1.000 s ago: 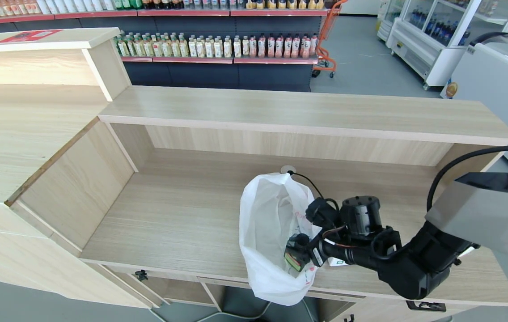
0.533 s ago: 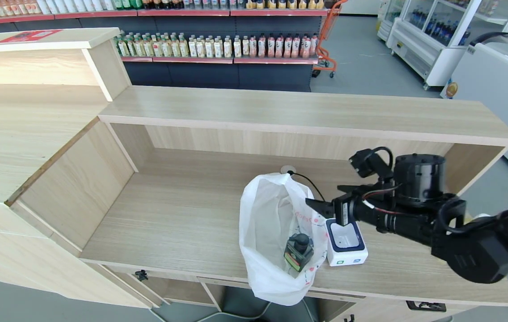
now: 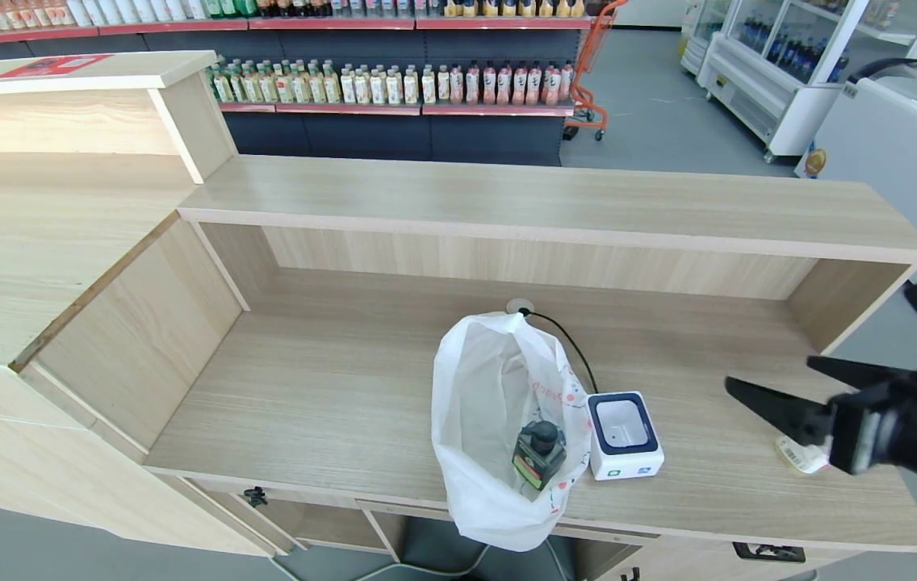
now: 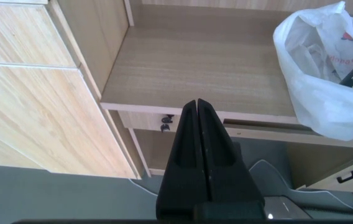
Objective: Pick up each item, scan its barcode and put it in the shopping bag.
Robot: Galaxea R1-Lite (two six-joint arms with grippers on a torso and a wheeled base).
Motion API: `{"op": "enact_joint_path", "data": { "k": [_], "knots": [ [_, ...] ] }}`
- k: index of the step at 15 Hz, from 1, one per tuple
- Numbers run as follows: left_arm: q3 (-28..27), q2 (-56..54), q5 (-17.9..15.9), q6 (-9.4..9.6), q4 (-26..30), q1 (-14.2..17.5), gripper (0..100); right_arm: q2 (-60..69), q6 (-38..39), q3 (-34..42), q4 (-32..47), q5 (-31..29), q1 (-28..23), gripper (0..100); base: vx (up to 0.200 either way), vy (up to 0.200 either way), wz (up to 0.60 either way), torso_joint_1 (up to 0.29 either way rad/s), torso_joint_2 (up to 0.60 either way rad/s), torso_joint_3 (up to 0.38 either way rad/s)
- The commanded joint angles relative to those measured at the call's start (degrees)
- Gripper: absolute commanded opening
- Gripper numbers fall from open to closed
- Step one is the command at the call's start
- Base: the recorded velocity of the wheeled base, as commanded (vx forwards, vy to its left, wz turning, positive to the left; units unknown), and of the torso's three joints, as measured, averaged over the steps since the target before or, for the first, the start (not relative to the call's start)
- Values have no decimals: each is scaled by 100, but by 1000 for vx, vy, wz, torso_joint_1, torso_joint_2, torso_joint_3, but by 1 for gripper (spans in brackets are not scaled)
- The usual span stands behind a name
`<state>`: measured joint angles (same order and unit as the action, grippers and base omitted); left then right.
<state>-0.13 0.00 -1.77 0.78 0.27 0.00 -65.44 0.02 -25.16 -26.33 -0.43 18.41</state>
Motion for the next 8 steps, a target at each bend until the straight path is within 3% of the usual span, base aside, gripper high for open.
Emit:
{"op": "enact_joint_path", "data": {
  "k": [1,5,8],
  "knots": [
    [-4,9,1,1,0,0,0,1982,33,530,1157,-36,-452,100,0,0,0,0,0,0],
    [-4,9,1,1,0,0,0,2791,42,530,2036,-36,-522,100,0,0,0,0,0,0],
    [-4,9,1,-8,-9,0,0,2940,103,539,2141,-54,-786,100,0,0,0,0,0,0]
  ]
}}
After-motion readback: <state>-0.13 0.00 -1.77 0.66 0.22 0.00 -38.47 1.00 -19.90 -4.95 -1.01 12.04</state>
